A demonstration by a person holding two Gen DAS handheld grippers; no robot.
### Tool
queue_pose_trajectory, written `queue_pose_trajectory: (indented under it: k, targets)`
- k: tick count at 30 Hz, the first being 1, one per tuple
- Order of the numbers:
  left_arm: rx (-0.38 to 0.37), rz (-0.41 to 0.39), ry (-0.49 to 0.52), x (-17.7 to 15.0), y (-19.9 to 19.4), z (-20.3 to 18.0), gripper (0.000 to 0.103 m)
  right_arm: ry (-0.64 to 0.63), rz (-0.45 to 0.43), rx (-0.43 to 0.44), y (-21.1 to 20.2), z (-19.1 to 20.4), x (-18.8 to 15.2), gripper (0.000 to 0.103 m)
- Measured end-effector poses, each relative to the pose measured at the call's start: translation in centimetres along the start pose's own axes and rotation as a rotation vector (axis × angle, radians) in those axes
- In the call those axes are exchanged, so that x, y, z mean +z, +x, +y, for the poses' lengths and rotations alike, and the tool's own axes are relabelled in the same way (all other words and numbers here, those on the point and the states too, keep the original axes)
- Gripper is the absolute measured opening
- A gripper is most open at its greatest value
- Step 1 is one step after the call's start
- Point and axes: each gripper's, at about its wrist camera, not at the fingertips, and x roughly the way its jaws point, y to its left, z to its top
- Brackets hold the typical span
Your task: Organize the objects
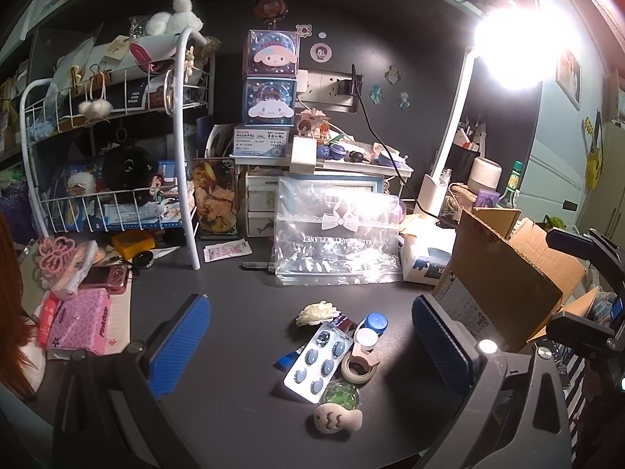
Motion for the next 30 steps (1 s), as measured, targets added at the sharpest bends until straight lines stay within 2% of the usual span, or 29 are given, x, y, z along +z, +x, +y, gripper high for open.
queue_pose_trajectory:
  k: [4, 10, 15, 16, 20, 24, 26, 28, 30]
  targets:
    - [-0.005, 0.001, -0.008, 0.1, 0.2, 0.5, 0.103, -0.01, -0.016, -0.033, -0.2, 0.7, -0.1, 0.103]
    - [-0.031, 0.005, -0.03, 0.4, 0.4, 2.6, 0.103, -0.072, -0.019, 0.002, 0.3, 3.1, 0.8, 0.103]
    - [0.002, 0.014, -0.027, 0.3, 0.7, 4.3, 0.103, -0.095, -0.062, 0.028, 1.0, 5.3, 0.8, 0.102]
    - [0.01, 0.019, -0.029, 0.2, 0.9, 4.7, 0.103, -0.1, -0.076, 0.045, 1.1, 5.8, 0.6, 0.098]
    - [0.031, 0.046, -0.034, -0.3, 1.9, 6.1, 0.103, -0.103, -0.08, 0.074, 2.7, 7.8, -0.8, 0.094]
    - [0.046, 0.057, -0.026, -1.2, 3.1, 7.1, 0.103, -0.045, 0.008, 0.147, 6.1, 8.7, -3.6, 0.079]
    - [0.007, 0.07, -0.034, -1.6, 3.7, 7.6, 0.103, -0.006, 0.059, 0.172, 7.7, 8.7, -5.1, 0.075]
    - [-0.056, 0.104, -0.05, -2.2, 4.5, 8.1, 0.103, 0.026, 0.106, 0.177, 9.3, 8.7, -6.8, 0.065]
    - [-0.049, 0.125, -0.031, -2.7, 5.0, 7.9, 0.103, 0.043, 0.147, 0.174, 10.6, 8.5, -8.0, 0.059]
